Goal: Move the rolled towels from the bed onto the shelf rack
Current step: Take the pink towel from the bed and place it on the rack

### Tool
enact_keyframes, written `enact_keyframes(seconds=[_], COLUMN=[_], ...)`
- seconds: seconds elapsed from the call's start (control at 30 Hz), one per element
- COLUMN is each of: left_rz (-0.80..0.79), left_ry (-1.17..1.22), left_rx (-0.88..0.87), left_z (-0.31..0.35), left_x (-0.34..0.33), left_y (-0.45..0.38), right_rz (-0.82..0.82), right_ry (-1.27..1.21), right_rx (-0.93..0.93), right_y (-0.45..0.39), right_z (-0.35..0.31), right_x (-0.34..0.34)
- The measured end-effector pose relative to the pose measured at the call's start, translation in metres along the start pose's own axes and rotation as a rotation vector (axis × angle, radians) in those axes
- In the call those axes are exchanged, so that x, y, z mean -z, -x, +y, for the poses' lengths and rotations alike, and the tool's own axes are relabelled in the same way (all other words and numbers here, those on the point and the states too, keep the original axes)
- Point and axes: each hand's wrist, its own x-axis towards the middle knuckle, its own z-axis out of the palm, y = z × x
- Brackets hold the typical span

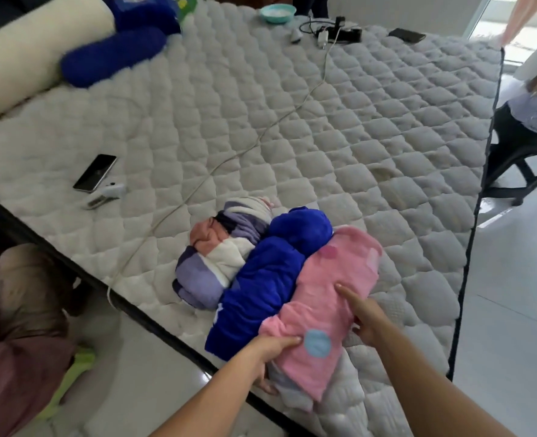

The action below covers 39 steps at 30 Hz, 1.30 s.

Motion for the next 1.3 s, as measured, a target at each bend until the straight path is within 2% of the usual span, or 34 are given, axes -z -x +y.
enact_keyframes(seconds=[0.33,0.6,0.7,0.87,1.07,1.2,1.3], left_rz=[0.038,0.171,0.195,0.37,0.429,0.47,0.458], left_ry=[-0.006,-0.182,-0.164,-0.449,-0.406,-0.293,-0.116], left_rx=[0.007,-0.17,-0.215,-0.398,-0.645,-0.795,-0.873], left_z=[0.0,-0.003,-0.006,-0.012,-0.014,-0.042,-0.093], left_x=[-0.006,-0.043,-0.041,-0.049,-0.015,0.033,0.077], left_y=[0.008,0.005,0.001,0.018,0.069,0.111,0.145], right_rz=[-0.063,-0.146,-0.157,-0.141,-0.192,-0.299,-0.432], right_ry=[-0.018,-0.071,-0.068,-0.137,-0.406,-0.379,-0.319], right_rx=[-0.074,-0.103,-0.114,-0.076,0.031,0.162,0.199], right_y=[0.009,0.004,0.007,0.014,0.054,0.114,0.158], right_z=[-0.004,0.012,0.014,0.011,-0.003,-0.014,-0.009], right_x=[-0.001,0.007,0.006,0.016,-0.005,-0.047,-0.085])
